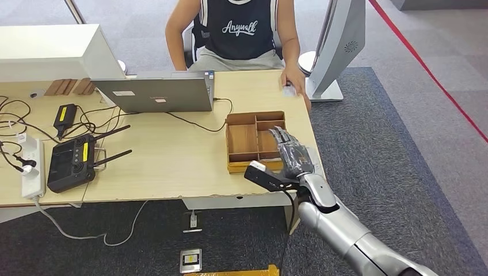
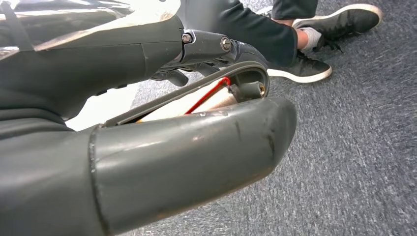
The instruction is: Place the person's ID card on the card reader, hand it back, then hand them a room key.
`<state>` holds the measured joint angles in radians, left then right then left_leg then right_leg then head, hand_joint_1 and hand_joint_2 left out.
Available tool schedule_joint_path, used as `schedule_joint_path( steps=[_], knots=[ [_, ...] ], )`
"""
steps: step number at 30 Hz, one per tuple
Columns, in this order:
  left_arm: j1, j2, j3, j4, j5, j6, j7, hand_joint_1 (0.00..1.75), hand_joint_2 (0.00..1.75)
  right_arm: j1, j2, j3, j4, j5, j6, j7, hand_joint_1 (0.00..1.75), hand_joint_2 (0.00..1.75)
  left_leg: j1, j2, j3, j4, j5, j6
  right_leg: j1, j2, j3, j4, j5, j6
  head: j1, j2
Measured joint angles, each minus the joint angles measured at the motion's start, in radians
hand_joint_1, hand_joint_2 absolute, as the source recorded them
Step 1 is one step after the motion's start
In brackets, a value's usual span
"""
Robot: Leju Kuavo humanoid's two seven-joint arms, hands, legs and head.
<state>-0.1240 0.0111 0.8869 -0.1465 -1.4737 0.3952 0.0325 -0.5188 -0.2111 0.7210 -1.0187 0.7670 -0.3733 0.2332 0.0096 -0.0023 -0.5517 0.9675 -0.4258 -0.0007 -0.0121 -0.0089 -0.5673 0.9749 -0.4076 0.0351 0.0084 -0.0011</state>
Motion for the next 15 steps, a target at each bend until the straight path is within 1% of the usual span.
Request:
schedule_joint_path(
  steps=[5,9,15],
  knots=[
    [0.000,0.000,0.000,0.000,-0.005,-0.001,0.003,0.00,0.00,-0.017,-0.001,-0.012,0.040,0.004,-0.024,-0.012,0.00,1.75,0.000,0.000,0.000,0.000,0.000,0.000,0.000,0.000,0.000,0.000,0.000,0.000,0.000,0.000],
    [0.000,0.000,0.000,0.000,-0.007,-0.001,0.003,0.00,0.00,-0.047,-0.002,-0.014,0.070,0.033,-0.038,-0.009,0.00,1.75,0.000,0.000,0.000,0.000,0.000,0.000,0.000,0.000,0.000,0.000,0.000,0.000,0.000,0.000],
    [0.000,0.000,0.000,0.000,-0.009,-0.001,0.000,0.00,0.00,-0.092,-0.007,-0.019,0.099,0.058,-0.040,-0.003,0.00,1.75,0.000,0.000,0.000,0.000,0.000,0.000,0.000,0.000,0.000,0.000,0.000,0.000,0.000,0.000]
  ],
)
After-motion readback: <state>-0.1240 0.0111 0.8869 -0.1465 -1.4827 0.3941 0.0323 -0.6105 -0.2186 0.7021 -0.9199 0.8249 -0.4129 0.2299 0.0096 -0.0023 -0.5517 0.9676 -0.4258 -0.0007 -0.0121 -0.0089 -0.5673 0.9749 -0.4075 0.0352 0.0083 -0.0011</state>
